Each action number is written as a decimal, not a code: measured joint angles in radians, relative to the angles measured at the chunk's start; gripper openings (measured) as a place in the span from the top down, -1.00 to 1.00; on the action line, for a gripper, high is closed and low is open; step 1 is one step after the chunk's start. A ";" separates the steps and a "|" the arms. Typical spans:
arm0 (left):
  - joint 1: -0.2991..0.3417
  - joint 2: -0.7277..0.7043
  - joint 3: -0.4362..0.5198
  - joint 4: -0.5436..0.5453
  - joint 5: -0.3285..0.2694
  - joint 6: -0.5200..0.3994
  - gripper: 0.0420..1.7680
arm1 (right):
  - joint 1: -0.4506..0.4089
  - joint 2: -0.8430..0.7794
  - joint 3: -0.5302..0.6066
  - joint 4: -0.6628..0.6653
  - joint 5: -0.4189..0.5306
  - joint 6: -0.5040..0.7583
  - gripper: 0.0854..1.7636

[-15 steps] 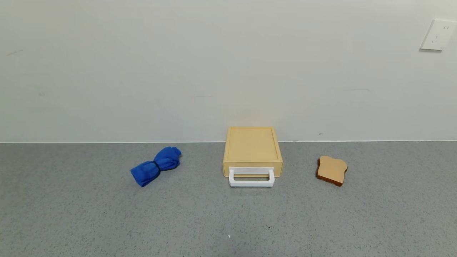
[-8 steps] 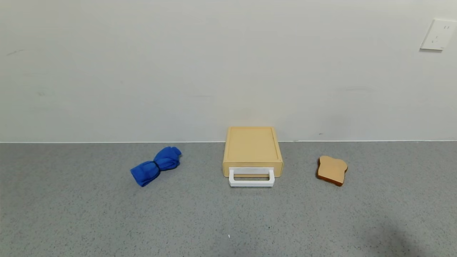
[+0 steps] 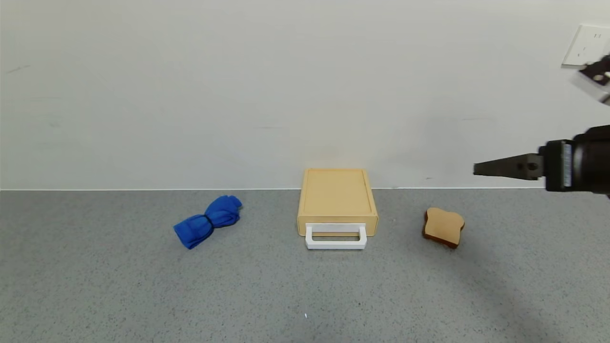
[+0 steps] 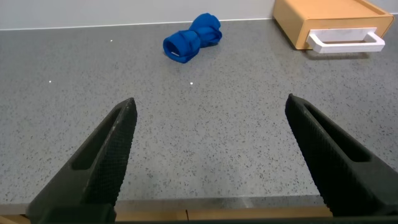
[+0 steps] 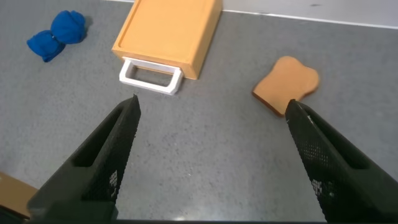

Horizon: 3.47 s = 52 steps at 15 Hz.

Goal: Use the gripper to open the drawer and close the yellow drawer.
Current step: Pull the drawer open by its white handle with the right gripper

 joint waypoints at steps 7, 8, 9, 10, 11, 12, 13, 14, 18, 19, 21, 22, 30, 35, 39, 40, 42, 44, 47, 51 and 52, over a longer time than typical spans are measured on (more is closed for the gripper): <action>-0.001 0.000 0.000 0.000 0.000 0.000 -0.94 | 0.141 0.389 -0.338 0.140 0.009 0.100 -0.32; -0.001 0.000 0.000 0.000 0.000 0.000 -0.94 | 0.151 0.424 -0.363 0.142 0.009 0.101 -0.15; -0.001 0.000 0.000 0.000 0.000 0.000 -0.94 | 0.158 0.453 -0.382 0.143 0.009 0.101 -0.02; -0.001 0.000 0.000 0.000 0.000 0.000 -0.94 | 0.163 0.479 -0.401 0.144 0.009 0.102 0.10; -0.001 0.000 0.000 0.000 0.000 0.000 -0.94 | 0.168 0.506 -0.420 0.145 0.009 0.103 0.21; 0.000 0.000 0.000 0.000 0.000 0.000 -0.94 | 0.173 0.530 -0.439 0.153 0.009 0.103 0.74; 0.000 0.000 0.000 0.000 0.000 0.000 -0.94 | 0.179 0.554 -0.463 0.167 0.010 0.104 0.97; 0.000 0.000 0.000 0.000 0.000 0.000 -0.94 | 0.185 0.579 -0.492 0.184 0.010 0.103 0.96; -0.001 0.000 0.000 0.000 0.000 0.000 -0.94 | 0.208 0.673 -0.604 0.226 0.010 0.103 0.96; -0.001 0.000 0.000 0.000 0.000 0.000 -0.94 | 0.213 0.694 -0.625 0.229 0.010 0.104 0.96; -0.001 0.000 0.000 0.000 0.000 0.000 -0.94 | 0.216 0.726 -0.656 0.230 0.012 0.117 0.96; -0.001 0.000 0.000 0.000 0.000 0.000 -0.94 | 0.217 0.739 -0.666 0.230 0.022 0.119 0.96; -0.001 0.000 0.000 0.000 0.000 0.000 -0.94 | 0.228 0.811 -0.697 0.229 0.097 0.147 0.96; -0.001 0.000 0.000 0.000 0.000 0.000 -0.94 | 0.249 0.872 -0.717 0.219 0.097 0.161 0.96; -0.001 0.000 0.000 0.000 0.000 0.000 -0.94 | 0.264 0.924 -0.726 0.186 0.095 0.164 0.96; 0.000 0.000 0.000 0.000 0.000 0.000 -0.94 | 0.266 0.937 -0.727 0.172 0.095 0.165 0.96; 0.000 0.000 0.000 0.000 0.000 0.000 -0.94 | 0.270 0.957 -0.729 0.144 0.095 0.178 0.96; 0.000 0.000 0.000 0.000 0.000 0.000 -0.94 | 0.271 0.972 -0.729 0.124 0.095 0.189 0.96; 0.000 0.000 0.000 0.000 0.000 0.000 -0.94 | 0.274 0.990 -0.729 0.106 0.095 0.193 0.96; 0.000 0.000 0.000 0.000 0.000 0.000 -0.94 | 0.295 1.012 -0.729 0.061 0.096 0.206 0.96; 0.000 0.000 0.000 0.000 0.000 0.000 -0.94 | 0.303 1.018 -0.729 0.051 0.096 0.207 0.96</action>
